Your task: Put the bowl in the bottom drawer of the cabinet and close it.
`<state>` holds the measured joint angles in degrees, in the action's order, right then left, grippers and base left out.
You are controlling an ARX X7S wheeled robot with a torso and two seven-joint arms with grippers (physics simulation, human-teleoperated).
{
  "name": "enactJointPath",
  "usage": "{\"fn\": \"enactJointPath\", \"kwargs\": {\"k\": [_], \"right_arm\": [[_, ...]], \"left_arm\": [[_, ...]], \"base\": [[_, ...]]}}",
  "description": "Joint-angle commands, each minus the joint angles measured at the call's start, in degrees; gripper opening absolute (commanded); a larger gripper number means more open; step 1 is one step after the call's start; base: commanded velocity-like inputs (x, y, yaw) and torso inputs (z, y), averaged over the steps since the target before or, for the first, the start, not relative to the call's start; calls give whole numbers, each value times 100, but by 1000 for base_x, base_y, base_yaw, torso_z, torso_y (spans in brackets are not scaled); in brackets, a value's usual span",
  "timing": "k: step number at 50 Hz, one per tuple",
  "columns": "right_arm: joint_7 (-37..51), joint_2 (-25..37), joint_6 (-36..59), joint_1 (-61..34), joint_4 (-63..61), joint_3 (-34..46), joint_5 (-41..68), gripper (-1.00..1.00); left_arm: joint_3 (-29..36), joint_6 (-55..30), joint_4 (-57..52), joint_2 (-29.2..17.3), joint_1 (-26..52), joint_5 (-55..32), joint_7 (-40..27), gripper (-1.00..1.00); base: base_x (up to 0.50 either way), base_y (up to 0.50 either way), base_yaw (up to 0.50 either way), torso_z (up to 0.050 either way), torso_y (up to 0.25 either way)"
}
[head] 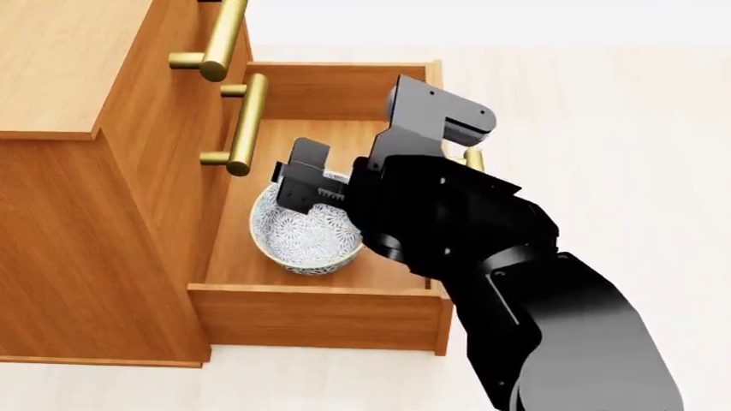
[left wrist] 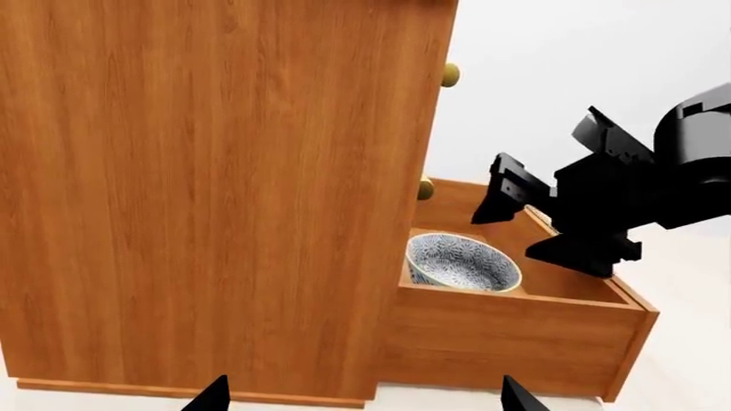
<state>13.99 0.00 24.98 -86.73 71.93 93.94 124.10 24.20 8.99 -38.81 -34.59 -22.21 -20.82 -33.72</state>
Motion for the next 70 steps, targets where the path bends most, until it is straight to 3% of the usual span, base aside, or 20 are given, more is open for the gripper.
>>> {"fn": "enactJointPath", "kwargs": {"k": [1,19,40,55,70], "right_arm": [[51,5,69,-130,119,214,5,100],[217,218,138,-508,-134,179,92,100],[1167,1656,-498,-697,-2398,-146,74,100],[1866,3114,-1326,-627,-4774,-338,-370,100],[2112,4199,-2552,-233,-6456,-384,-1566,100]], "left_arm": [[6,0,-13,-14,8,-3,-10,100],[25,-30,-105,-44,-5,12,-53,100],[90,-38,-93,-30,22,71,-56,100],[121,-57,-128,-45,45,100,-63,100],[151,-120,-192,-58,54,119,-103,100]], "base": [[0,0,0,0,0],[0,0,0,0,0],[0,0,0,0,0],[0,0,0,0,0],[0,0,0,0,0]]}}
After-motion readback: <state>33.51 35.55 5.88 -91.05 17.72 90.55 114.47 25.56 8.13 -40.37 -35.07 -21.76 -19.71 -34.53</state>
